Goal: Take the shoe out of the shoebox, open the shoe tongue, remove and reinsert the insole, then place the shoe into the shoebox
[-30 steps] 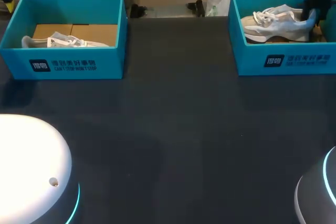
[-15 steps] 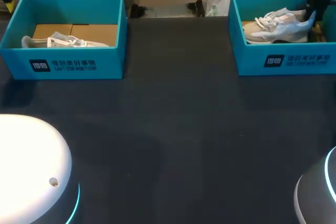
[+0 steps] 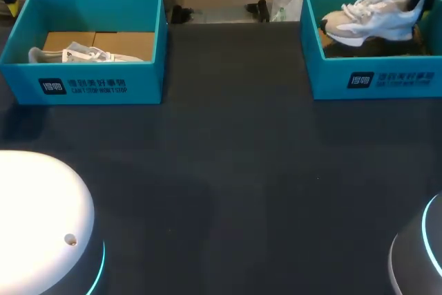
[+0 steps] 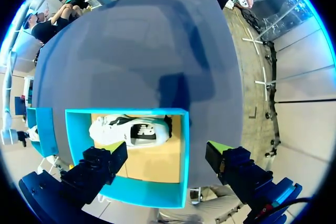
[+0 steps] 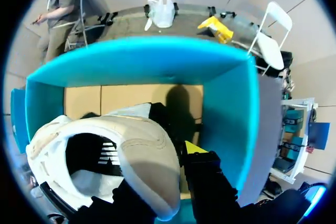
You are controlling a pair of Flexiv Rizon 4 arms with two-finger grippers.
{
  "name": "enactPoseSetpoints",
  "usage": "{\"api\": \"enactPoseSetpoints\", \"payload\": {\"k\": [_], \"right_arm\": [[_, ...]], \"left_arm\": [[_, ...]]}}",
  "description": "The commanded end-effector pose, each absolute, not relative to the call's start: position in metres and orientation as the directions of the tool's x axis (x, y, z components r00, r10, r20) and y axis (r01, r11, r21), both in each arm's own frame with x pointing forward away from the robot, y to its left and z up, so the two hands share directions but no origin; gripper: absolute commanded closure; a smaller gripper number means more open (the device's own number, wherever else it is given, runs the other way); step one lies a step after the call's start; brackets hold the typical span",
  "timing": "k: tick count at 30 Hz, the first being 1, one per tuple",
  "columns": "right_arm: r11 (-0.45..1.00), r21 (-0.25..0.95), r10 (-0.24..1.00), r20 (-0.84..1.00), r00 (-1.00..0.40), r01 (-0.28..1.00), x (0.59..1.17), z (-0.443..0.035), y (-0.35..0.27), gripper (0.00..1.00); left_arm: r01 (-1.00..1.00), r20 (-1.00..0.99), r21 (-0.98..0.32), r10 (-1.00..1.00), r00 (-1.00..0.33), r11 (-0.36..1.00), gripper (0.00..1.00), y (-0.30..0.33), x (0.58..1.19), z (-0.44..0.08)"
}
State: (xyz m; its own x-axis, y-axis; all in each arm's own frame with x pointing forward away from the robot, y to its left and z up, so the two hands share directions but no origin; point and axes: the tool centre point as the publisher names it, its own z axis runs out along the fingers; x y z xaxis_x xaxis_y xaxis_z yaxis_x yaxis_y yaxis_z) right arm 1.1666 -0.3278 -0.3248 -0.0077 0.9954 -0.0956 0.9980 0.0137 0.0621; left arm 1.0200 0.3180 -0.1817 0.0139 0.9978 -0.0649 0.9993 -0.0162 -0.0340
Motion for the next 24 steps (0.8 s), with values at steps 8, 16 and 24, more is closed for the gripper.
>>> {"api": "enactPoseSetpoints", "payload": {"k": [8,16,24], "right_arm": [[0.056,0.146,0.989,-0.141,-0.035,0.988,1.146,-0.228,-0.327,1.0],[0.071,0.164,0.989,-0.138,-0.049,0.984,1.137,-0.179,-0.323,1.0],[0.09,0.175,0.986,-0.153,-0.064,0.98,1.131,-0.145,-0.312,1.0]], "left_arm": [[0.999,-0.062,-0.033,0.998,0.014,-0.016,0.0,0.318,1.019,-0.181],[0.999,-0.062,-0.033,0.998,0.014,-0.016,0.0,0.318,1.019,-0.181],[0.999,-0.062,-0.033,0.998,0.014,-0.016,0.0,0.318,1.019,-0.181]]}}
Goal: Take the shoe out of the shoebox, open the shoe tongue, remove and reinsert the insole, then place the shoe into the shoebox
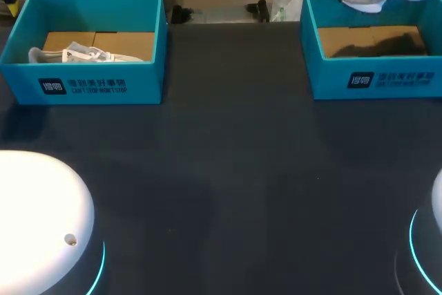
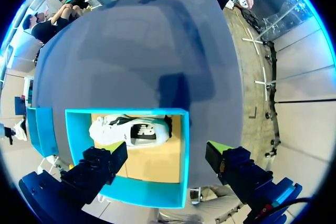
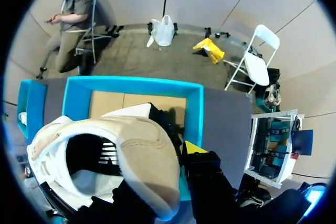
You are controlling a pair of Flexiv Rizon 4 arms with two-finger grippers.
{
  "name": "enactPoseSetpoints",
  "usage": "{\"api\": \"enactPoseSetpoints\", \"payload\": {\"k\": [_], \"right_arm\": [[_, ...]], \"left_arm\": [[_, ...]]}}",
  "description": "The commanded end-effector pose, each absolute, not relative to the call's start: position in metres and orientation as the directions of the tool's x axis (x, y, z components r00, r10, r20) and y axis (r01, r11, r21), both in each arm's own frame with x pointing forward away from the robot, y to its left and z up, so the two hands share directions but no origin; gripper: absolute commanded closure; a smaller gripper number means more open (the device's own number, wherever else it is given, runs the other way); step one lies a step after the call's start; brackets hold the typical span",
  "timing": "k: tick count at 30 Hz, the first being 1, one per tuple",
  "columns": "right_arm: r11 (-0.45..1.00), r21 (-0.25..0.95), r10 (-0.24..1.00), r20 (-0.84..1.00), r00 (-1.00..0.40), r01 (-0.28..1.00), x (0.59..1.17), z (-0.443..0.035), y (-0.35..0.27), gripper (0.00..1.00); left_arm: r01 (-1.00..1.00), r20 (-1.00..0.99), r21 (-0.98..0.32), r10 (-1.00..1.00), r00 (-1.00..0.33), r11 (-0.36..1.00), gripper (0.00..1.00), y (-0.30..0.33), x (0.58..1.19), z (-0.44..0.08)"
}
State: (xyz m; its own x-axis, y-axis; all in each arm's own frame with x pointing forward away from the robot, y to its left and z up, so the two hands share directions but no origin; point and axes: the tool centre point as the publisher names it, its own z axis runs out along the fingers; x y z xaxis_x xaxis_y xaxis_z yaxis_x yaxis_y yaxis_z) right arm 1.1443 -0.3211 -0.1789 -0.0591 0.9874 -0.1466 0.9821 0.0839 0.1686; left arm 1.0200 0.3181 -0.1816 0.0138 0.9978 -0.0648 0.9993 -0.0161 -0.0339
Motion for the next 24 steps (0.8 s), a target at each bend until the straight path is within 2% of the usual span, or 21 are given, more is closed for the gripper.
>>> {"api": "enactPoseSetpoints", "payload": {"k": [1,3,24], "right_arm": [[0.1,0.171,0.985,-0.157,-0.073,0.98,1.1301,-0.1418,-0.3105,1.0],[0.104,0.13,0.985,-0.153,-0.084,0.986,1.1271,-0.1364,-0.307,1.0],[0.104,0.13,0.985,-0.153,-0.084,0.986,1.1271,-0.1364,-0.307,1.0]], "left_arm": [[0.999,-0.062,-0.033,0.998,0.014,-0.016,0.0,0.3181,1.0192,-0.1809],[0.999,-0.062,-0.033,0.998,0.014,-0.016,0.0,0.3181,1.0192,-0.1809],[0.999,-0.062,-0.033,0.998,0.014,-0.016,0.0,0.3181,1.0192,-0.1809]]}}
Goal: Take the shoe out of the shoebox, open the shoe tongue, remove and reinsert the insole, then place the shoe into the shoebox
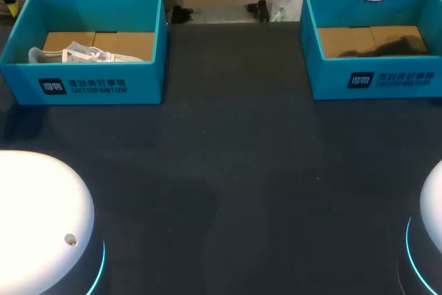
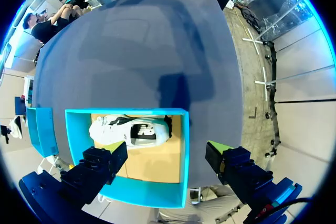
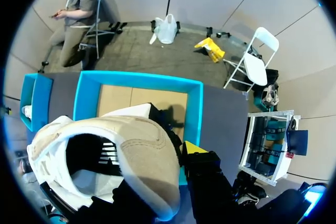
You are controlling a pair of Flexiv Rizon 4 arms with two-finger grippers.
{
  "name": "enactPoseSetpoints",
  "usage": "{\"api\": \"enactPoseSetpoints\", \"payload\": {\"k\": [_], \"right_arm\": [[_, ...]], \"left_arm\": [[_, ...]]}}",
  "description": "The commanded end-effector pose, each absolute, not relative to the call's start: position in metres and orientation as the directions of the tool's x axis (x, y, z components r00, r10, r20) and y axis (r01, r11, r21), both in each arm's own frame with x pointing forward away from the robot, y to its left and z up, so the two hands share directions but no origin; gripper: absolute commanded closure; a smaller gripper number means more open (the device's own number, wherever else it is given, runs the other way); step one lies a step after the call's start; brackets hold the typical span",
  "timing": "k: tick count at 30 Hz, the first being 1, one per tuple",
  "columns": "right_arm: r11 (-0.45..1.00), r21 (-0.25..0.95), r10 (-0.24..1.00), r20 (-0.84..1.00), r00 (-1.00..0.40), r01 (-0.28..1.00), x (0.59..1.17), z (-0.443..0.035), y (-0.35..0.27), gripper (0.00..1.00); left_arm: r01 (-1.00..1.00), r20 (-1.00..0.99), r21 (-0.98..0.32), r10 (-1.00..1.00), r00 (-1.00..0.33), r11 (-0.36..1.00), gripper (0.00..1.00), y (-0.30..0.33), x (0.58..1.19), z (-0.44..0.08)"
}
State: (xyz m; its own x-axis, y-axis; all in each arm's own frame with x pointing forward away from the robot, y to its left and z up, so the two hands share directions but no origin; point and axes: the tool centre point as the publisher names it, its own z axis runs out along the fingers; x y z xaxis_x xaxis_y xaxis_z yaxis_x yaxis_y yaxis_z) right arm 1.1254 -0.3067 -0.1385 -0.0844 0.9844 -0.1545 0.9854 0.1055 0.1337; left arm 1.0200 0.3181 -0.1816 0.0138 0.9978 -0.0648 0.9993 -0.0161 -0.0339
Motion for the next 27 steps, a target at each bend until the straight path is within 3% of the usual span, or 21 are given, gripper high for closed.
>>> {"api": "enactPoseSetpoints", "payload": {"k": [1,12,27], "right_arm": [[0.104,0.13,0.985,-0.153,-0.084,0.986,1.127,-0.136,-0.307,1.0],[0.179,0.079,0.962,-0.221,-0.158,0.981,1.096,-0.134,-0.266,1.0],[0.141,0.177,0.954,-0.288,-0.085,0.974,1.026,-0.13,-0.202,1.0]], "left_arm": [[0.999,-0.062,-0.033,0.998,0.014,-0.016,0.0,0.318,1.019,-0.181],[0.999,-0.062,-0.033,0.998,0.014,-0.016,0.0,0.318,1.019,-0.181],[0.999,-0.062,-0.033,0.998,0.014,-0.016,0.0,0.318,1.019,-0.181]]}}
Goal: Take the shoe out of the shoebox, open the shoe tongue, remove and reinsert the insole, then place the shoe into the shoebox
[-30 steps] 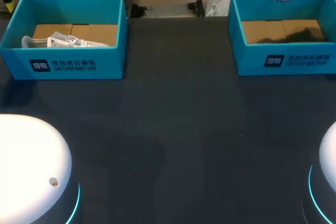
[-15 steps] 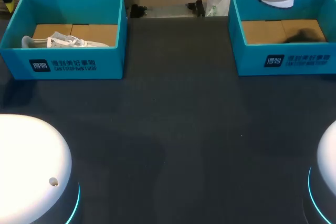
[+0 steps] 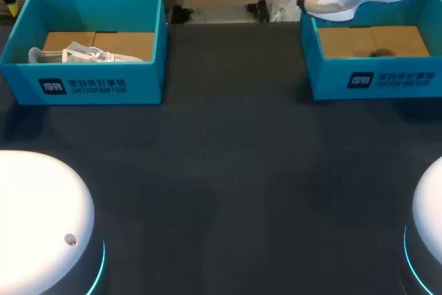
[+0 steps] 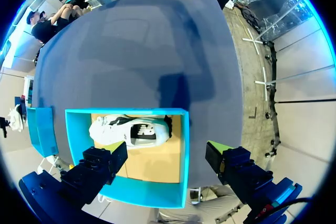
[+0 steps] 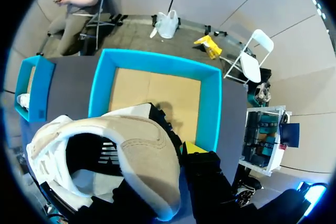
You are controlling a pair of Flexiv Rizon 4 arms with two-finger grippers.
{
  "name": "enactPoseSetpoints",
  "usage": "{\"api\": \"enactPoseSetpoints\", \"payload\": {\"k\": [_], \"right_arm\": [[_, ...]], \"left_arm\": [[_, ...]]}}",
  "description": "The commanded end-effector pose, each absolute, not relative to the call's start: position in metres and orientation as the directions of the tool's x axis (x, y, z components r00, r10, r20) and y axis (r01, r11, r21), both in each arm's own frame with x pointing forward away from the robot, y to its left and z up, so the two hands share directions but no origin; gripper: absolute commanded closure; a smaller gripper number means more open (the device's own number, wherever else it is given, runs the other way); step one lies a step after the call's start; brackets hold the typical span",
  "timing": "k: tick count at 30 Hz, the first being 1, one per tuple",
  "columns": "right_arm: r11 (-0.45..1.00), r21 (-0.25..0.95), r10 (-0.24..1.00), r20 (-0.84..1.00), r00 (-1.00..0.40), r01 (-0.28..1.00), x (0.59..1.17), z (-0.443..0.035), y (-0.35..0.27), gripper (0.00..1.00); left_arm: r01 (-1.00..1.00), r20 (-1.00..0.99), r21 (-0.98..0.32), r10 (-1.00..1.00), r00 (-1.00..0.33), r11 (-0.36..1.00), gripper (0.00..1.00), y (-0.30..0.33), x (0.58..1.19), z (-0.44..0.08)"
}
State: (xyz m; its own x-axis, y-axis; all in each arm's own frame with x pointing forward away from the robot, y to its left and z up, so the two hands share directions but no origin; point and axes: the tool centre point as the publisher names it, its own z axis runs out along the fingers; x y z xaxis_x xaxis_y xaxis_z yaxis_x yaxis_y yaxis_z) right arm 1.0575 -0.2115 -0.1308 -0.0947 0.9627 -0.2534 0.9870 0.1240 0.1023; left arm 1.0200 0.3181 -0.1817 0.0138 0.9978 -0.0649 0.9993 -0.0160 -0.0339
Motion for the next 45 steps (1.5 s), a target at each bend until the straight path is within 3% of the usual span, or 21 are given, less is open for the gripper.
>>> {"api": "enactPoseSetpoints", "payload": {"k": [1,15,29,45], "right_arm": [[0.139,0.185,0.955,-0.283,-0.083,0.973,1.02,-0.13,-0.197,1.0],[0.158,0.197,0.958,-0.268,-0.102,0.968,0.956,-0.127,-0.126,1.0],[0.235,0.109,0.945,-0.259,-0.201,0.966,0.89,-0.131,-0.059,1.0],[0.158,0.116,0.961,-0.246,-0.126,0.981,0.809,-0.151,0.0,1.0]], "left_arm": [[0.999,-0.062,-0.033,0.998,0.014,-0.016,0.0,0.318,1.019,-0.181],[0.999,-0.062,-0.033,0.998,0.014,-0.016,0.0,0.318,1.019,-0.181],[0.999,-0.062,-0.033,0.998,0.014,-0.016,0.0,0.318,1.019,-0.181],[0.999,-0.062,-0.033,0.998,0.014,-0.016,0.0,0.318,1.019,-0.181]]}}
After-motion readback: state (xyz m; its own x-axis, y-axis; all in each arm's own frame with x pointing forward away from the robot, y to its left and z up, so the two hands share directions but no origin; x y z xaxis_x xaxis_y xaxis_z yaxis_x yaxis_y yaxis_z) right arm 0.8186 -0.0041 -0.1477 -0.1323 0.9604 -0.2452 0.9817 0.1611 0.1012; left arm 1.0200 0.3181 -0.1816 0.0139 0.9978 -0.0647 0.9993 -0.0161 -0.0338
